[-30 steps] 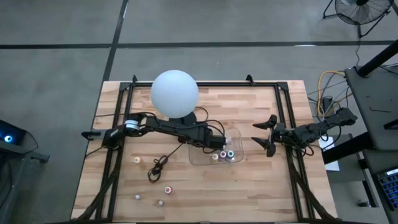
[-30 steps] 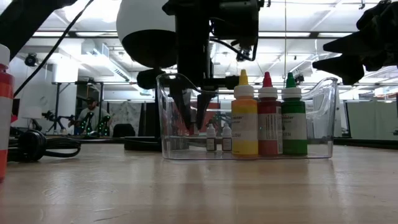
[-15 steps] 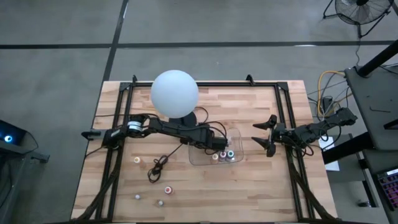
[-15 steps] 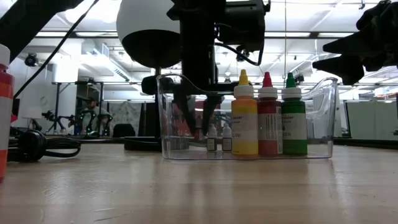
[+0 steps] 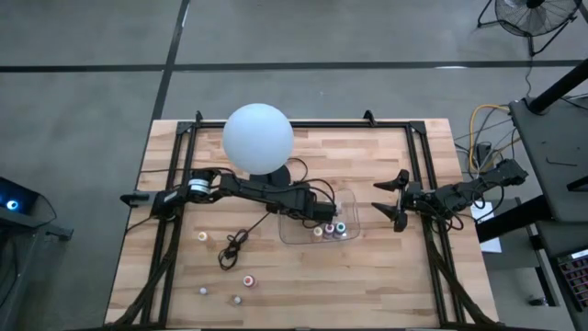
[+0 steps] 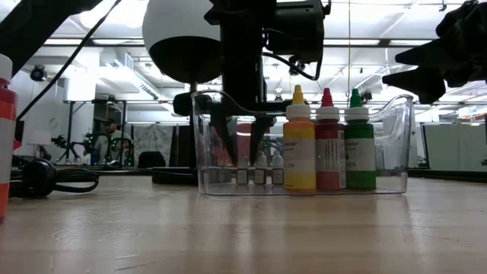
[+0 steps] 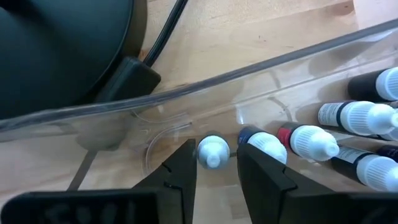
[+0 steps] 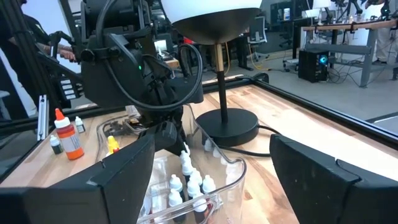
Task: Pick & Place food coloring
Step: Put the small red food coloring bottle into the transparent bin, then put the small green food coloring bottle into the transparent bin
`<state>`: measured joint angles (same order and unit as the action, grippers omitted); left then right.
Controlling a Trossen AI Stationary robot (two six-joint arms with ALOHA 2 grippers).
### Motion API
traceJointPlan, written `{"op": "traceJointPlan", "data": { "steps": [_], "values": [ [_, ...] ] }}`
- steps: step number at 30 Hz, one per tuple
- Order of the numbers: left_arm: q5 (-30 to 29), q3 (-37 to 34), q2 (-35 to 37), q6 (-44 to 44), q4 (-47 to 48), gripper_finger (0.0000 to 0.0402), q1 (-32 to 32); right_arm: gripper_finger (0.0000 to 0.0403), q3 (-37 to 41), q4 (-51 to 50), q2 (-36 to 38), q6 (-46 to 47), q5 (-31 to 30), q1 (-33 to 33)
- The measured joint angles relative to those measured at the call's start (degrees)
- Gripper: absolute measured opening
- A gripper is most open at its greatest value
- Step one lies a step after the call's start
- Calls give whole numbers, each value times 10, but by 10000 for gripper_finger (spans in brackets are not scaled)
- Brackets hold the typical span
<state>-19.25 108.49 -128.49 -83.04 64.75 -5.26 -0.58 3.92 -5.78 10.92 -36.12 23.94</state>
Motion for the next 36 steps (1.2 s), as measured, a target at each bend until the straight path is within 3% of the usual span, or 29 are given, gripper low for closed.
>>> {"op": "traceJointPlan", "data": {
  "steps": [12,23,29,36],
  "values": [
    [1,10,9,29,-5,99,-6,306,0,0,0,0,0,0],
    [-12,10,66,66,3,209,-23,308,0,0,0,0,0,0],
    [-28,10,97,107,0,216,-43,310,0,0,1,0,0,0],
    [-48,10,147,214,-2,216,-94,300,0,0,0,0,0,0]
  ]
}}
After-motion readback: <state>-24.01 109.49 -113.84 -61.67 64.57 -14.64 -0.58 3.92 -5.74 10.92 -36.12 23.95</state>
